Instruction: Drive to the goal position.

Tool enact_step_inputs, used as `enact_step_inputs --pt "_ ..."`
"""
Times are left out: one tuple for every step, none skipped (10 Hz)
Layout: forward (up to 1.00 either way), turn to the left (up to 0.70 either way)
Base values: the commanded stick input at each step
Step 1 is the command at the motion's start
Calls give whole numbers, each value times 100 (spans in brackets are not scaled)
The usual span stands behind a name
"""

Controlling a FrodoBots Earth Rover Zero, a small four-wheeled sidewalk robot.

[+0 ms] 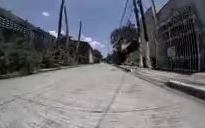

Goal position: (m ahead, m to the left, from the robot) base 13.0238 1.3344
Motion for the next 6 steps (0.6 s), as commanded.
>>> enact_step_inputs --pt "100 -8" --pt "100 2" --pt "100 13" --pt "100 14" --pt "100 14" --pt "100 14"
